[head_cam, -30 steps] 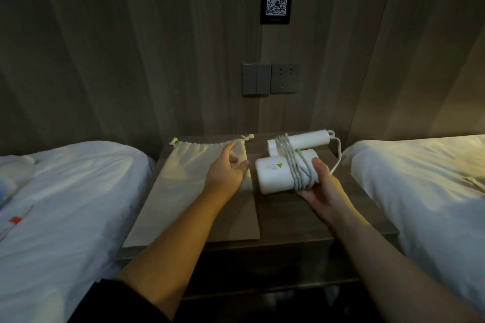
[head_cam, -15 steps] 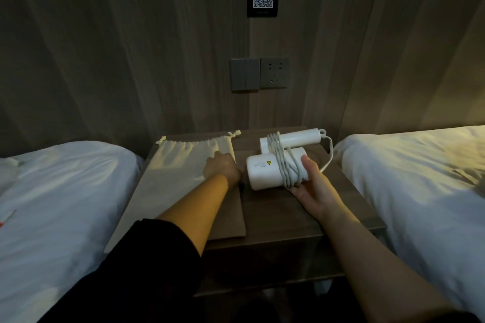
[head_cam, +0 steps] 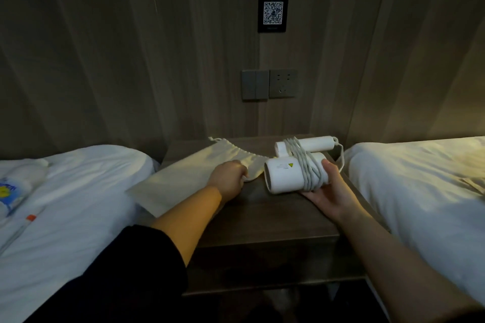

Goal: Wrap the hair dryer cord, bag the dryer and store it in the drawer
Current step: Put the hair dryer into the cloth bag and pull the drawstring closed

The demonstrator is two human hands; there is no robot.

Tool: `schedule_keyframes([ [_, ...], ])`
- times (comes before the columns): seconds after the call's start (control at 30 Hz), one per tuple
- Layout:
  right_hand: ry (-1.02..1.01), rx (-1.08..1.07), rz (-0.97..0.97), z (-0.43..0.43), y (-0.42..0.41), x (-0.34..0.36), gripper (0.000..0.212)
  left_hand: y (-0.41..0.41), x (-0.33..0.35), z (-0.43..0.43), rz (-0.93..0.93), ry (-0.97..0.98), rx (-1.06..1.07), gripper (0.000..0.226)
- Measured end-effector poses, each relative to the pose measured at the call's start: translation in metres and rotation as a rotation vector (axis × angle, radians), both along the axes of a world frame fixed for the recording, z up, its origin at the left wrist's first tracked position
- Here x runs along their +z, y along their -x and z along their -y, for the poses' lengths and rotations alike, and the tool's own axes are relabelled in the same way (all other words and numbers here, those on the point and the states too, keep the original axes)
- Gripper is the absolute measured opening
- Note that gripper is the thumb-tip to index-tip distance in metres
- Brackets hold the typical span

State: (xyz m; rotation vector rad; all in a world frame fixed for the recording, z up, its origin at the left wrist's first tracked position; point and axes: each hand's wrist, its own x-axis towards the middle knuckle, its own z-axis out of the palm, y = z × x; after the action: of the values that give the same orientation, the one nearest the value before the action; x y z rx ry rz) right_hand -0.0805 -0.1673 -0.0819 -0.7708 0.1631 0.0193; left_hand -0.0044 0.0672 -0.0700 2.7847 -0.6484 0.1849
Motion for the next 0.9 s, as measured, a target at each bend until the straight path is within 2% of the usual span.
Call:
schedule_keyframes([
  [0.03,0.001,-0.012,-0.003,0.005,0.004,0.002,0.046,0.003,0.002,-0.002,-0.006,-0.015,-0.035,0.028],
  [0.13,0.001,-0.042,0.006,0.015,0.017,0.006,0.057,0.013,0.004,-0.008,-0.062,-0.084,-0.116,0.034],
  [0.27,0.031,-0.093,-0.008,0.023,0.034,0.005,0.068,0.027,0.006,-0.017,-0.028,-0.130,-0.209,0.028],
  [0.43,0.045,-0.108,-0.020,0.028,0.048,0.003,0.105,0.046,-0.004,-0.042,0.099,-0.176,-0.342,0.018],
  [0.47,0.045,-0.110,-0.018,0.027,0.050,0.003,0.102,0.048,-0.007,-0.050,0.109,-0.162,-0.349,0.017],
  [0.53,0.029,-0.125,-0.010,0.024,0.052,0.003,0.083,0.052,-0.009,-0.066,0.116,-0.082,-0.287,0.017],
  [0.63,0.015,-0.137,-0.001,0.023,0.053,0.000,0.064,0.055,-0.006,-0.085,0.069,0.047,0.072,0.018],
  [0.7,0.017,-0.153,-0.014,0.021,0.054,0.001,0.057,0.056,-0.001,-0.086,0.064,0.037,0.291,0.026],
  [0.73,0.025,-0.158,-0.024,0.021,0.055,0.002,0.054,0.059,0.003,-0.079,0.083,0.025,0.327,0.029],
  [0.83,0.070,-0.152,-0.034,0.018,0.056,0.005,0.045,0.069,0.010,-0.043,0.077,0.049,0.205,0.027],
  [0.9,0.115,-0.143,-0.039,0.016,0.057,0.007,0.045,0.075,0.011,-0.016,-0.079,-0.005,0.111,0.031],
])
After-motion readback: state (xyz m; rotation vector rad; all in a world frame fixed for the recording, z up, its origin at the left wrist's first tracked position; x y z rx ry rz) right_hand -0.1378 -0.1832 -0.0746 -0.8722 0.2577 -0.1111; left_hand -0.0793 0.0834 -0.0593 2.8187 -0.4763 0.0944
